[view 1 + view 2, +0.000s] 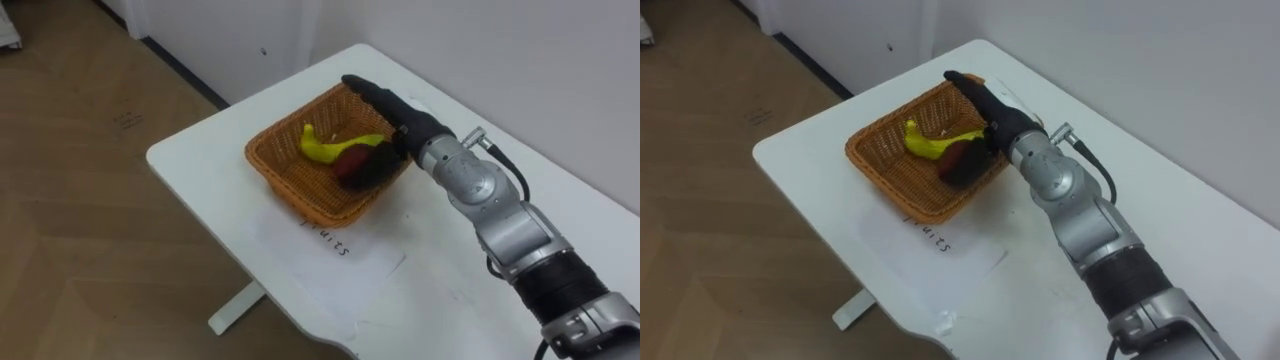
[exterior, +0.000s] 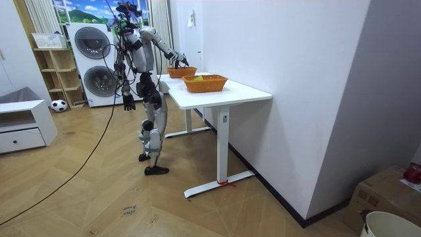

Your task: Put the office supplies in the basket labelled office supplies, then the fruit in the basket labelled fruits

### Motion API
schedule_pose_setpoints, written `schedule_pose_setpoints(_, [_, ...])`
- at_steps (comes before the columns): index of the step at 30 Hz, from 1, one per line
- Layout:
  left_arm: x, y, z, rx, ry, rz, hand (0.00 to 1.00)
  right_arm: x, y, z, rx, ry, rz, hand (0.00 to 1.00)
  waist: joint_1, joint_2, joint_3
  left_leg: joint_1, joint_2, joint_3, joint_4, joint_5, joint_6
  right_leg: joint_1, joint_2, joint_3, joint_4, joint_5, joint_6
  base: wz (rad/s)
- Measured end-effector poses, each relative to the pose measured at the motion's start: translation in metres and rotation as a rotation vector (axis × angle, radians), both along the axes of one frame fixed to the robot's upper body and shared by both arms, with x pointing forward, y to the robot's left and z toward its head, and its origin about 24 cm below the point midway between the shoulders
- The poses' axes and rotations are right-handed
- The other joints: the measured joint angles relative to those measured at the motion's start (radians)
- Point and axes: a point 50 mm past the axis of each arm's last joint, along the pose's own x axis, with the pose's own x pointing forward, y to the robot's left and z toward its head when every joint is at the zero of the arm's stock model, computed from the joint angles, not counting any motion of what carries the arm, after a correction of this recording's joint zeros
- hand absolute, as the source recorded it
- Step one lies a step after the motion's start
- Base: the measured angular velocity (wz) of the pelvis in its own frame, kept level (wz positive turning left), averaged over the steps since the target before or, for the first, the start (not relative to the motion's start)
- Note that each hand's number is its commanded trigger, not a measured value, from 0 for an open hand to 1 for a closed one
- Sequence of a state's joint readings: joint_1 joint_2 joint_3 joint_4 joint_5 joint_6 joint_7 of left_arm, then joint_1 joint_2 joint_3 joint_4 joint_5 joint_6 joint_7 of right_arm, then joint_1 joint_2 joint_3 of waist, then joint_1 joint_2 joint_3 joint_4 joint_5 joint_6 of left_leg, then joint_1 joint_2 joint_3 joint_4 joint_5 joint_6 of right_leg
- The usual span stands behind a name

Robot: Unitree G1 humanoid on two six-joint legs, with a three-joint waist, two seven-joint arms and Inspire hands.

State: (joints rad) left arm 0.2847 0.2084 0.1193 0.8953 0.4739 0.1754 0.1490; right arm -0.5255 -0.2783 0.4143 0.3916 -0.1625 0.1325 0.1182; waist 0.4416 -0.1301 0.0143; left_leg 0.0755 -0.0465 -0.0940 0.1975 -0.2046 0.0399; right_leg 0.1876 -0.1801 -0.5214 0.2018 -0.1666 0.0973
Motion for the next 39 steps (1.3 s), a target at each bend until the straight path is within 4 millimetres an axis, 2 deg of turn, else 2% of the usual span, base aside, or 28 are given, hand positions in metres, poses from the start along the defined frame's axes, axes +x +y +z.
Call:
schedule_pose_setpoints(6, [0.001, 0.002, 0.001, 0.007, -0.009, 0.013, 0.0, 0.001, -0.001, 0.001, 0.002, -0.005, -0.008, 0.0, -0.001, -0.002, -0.0015, -0.001, 0.0, 0.0, 0.0, 0.0, 0.0, -0.001, 0.0, 0.0, 0.0, 0.0, 0.0, 0.0])
schedule_pose_setpoints(8, [0.001, 0.005, 0.002, 0.027, -0.021, 0.031, 0.0, 0.002, -0.004, 0.003, 0.004, -0.017, -0.024, 0.0, -0.001, -0.009, -0.007, -0.011, 0.0, 0.001, 0.003, 0.0, 0.0, -0.012, 0.001, 0.002, 0.0, 0.0, 0.0, 0.0])
schedule_pose_setpoints(10, [0.001, 0.005, 0.002, 0.031, -0.023, 0.032, 0.0, 0.002, -0.007, 0.005, 0.008, -0.033, -0.044, 0.0, -0.003, -0.008, -0.0067, -0.011, 0.0, 0.002, 0.011, 0.0, 0.0, -0.013, 0.0, 0.005, 0.0, 0.0, 0.0, 0.0])
schedule_pose_setpoints(12, [0.001, 0.006, 0.003, 0.038, -0.025, 0.033, 0.0, 0.003, -0.008, 0.013, 0.024, -0.074, -0.056, 0.0, -0.015, -0.003, -0.003, -0.013, 0.002, 0.009, 0.018, 0.0, 0.0, -0.015, -0.001, 0.029, -0.001, 0.0, 0.0, -0.02])
schedule_pose_setpoints(14, [0.001, 0.006, 0.003, 0.042, -0.026, 0.033, 0.0, 0.004, -0.012, 0.023, 0.045, -0.122, -0.07, 0.0, -0.036, 0.003, 0.0004, -0.016, 0.002, 0.008, 0.016, 0.0, 0.0, -0.017, -0.001, 0.028, 0.0, 0.0, 0.0, 0.0])
schedule_pose_setpoints(16, [-0.002, 0.006, 0.003, 0.044, -0.022, 0.036, 0.0, 0.006, -0.019, 0.033, 0.106, -0.154, -0.1, 0.0, -0.049, 0.006, -0.0026, -0.029, 0.002, 0.01, 0.016, 0.0, 0.001, -0.028, -0.002, 0.032, 0.003, 0.0, 0.0, -0.05])
schedule_pose_setpoints(19, [-0.004, 0.007, 0.003, 0.051, -0.037, 0.043, 0.0, 0.008, -0.037, 0.046, 0.273, -0.178, -0.175, 0.0, -0.062, 0.011, -0.0027, -0.025, 0.003, 0.036, 0.019, 0.001, 0.001, -0.038, -0.002, 0.042, 0.002, 0.0, 0.0, -0.2])
schedule_pose_setpoints(21, [-0.009, 0.005, 0.003, 0.064, -0.046, 0.049, 0.0, 0.009, -0.049, 0.054, 0.358, -0.208, -0.243, 0.0, -0.101, 0.014, -0.0059, -0.019, 0.003, 0.039, 0.02, 0.001, 0.001, -0.034, -0.002, 0.052, 0.003, 0.0, 0.001, -0.07])
schedule_pose_setpoints(25, [-0.018, 0.004, 0.001, 0.065, -0.034, 0.091, 0.0, 0.006, -0.062, 0.075, 0.454, -0.284, -0.273, 0.0, -0.145, 0.025, -0.0099, -0.016, 0.013, 0.066, 0.015, 0.001, 0.001, -0.043, 0.0, 0.065, 0.002, 0.003, 0.004, -0.19])
schedule_pose_setpoints(28, [-0.02, 0.004, 0.001, 0.061, -0.029, 0.104, 0.0, 0.004, -0.074, 0.088, 0.565, -0.326, -0.311, 0.0, -0.194, 0.039, -0.0125, -0.002, 0.016, 0.076, 0.008, 0.001, 0.001, -0.032, 0.002, 0.071, 0.001, 0.004, 0.005, -0.11])
schedule_pose_setpoints(29, [-0.021, 0.004, 0.001, 0.061, -0.028, 0.107, 0.0, 0.002, -0.078, 0.091, 0.598, -0.337, -0.323, 0.0, -0.197, 0.044, -0.0133, 0.009, 0.018, 0.087, 0.0, 0.001, 0.001, -0.03, 0.004, 0.083, 0.0, 0.004, 0.005, -0.24])
schedule_pose_setpoints(30, [-0.022, 0.004, 0.001, 0.063, -0.029, 0.111, 0.0, 0.0, -0.081, 0.093, 0.611, -0.352, -0.331, 0.0, -0.214, 0.047, -0.0159, 0.013, 0.018, 0.091, -0.002, 0.001, 0.001, -0.031, 0.007, 0.092, -0.002, 0.004, 0.005, -0.22])
schedule_pose_setpoints(36, [-0.021, 0.002, 0.0, 0.059, -0.041, 0.124, 0.0, -0.01, -0.097, 0.1, 0.669, -0.416, -0.396, 0.0, -0.252, 0.053, -0.0245, 0.026, 0.027, 0.131, -0.02, 0.001, 0.0, -0.041, 0.014, 0.131, -0.011, 0.005, 0.004, -0.2])
schedule_pose_setpoints(39, [-0.019, 0.002, 0.001, 0.069, -0.051, 0.123, 0.0, -0.015, -0.106, 0.109, 0.755, -0.46, -0.45, 0.0, -0.298, 0.052, -0.0264, 0.025, 0.033, 0.15, -0.027, 0.001, 0.0, -0.056, 0.02, 0.155, -0.015, 0.01, 0.002, -0.18])
